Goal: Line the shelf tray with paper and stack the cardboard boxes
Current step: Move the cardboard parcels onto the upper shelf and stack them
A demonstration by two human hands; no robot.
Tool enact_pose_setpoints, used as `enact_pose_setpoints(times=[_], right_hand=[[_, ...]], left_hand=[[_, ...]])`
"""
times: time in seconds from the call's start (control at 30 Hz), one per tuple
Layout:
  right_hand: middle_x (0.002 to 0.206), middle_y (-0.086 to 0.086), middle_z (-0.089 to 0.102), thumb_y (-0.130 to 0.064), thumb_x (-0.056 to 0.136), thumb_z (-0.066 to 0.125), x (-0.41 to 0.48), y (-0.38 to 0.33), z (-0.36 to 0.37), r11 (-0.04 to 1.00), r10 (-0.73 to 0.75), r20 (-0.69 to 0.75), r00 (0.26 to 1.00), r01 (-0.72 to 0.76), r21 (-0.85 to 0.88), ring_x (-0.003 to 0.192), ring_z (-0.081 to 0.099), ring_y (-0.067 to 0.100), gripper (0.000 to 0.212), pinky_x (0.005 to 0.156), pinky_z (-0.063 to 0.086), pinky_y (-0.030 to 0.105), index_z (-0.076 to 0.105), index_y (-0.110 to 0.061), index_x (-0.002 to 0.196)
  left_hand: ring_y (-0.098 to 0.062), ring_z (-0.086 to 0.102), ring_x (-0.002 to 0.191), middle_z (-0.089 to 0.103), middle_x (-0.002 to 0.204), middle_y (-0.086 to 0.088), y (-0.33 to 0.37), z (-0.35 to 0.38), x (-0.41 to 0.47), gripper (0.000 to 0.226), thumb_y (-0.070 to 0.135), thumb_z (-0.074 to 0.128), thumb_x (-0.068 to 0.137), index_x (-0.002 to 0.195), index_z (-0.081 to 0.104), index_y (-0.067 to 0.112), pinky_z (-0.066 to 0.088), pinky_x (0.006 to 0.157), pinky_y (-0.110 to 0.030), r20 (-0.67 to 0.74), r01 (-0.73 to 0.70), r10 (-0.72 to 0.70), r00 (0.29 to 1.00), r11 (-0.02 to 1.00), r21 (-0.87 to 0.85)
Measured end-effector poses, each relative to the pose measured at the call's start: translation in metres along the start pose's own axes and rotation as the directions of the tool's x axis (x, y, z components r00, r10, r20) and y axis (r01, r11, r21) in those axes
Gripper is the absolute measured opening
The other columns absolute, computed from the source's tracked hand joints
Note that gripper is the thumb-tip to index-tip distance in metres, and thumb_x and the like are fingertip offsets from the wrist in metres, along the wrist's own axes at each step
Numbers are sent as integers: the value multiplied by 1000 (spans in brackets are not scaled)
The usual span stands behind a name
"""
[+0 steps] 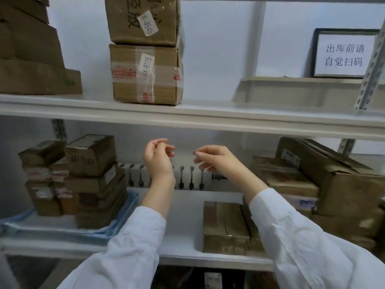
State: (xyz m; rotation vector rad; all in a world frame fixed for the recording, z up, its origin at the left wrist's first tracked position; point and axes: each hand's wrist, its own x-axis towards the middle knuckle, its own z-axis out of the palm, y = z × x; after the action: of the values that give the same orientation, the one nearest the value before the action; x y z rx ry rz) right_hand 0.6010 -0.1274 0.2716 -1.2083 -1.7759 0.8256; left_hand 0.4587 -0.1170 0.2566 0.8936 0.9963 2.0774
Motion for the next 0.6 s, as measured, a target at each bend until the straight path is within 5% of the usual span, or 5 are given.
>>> enact_pose_setpoints(times=[0.2,0.33,0.47,0.53,0.6], right_hand=[[125,6,58,-25,95,53,-19,80,-5,960,280,-57,958,-279,32,116,53,20,35,87,41,27,55,-11,128],[142,9,46,-31,95,54,-17,119,-10,904,424,-41,905,-420,75,129,44,27,49,101,37,35,43,-12,139],[149,10,38,-31,94,55,-11,150,-8,846,524,-50,850,-513,143,134,39,30,60,105,35,36,31,-11,145],[148,13,38,-34,93,56,-8,171,-3,795,601,-56,798,-588,153,132,41,31,63,105,37,38,29,-12,146],[149,14,35,-36,92,57,-7,191,3,741,668,-59,741,-656,143,133,40,34,70,105,37,40,23,-10,147]], left_hand=[[-11,44,54,53,64,-1,-81,0,-22,25,3,42,91,74,55,16,29,47,-20,-61,401,-397,916,911,100],[-10,47,57,56,68,0,-120,2,-36,14,8,45,93,91,59,11,30,50,-21,-79,517,-511,856,845,134],[-11,48,59,58,72,-2,-148,4,-41,17,10,49,92,77,57,13,32,52,-22,-114,588,-577,809,792,163],[-15,55,69,63,87,-9,-165,4,-45,15,13,49,92,84,61,9,40,56,-24,-132,632,-619,774,746,208],[-27,59,103,61,117,-18,-181,3,-51,25,15,47,94,112,60,3,49,83,-35,-150,684,-671,726,679,266]])
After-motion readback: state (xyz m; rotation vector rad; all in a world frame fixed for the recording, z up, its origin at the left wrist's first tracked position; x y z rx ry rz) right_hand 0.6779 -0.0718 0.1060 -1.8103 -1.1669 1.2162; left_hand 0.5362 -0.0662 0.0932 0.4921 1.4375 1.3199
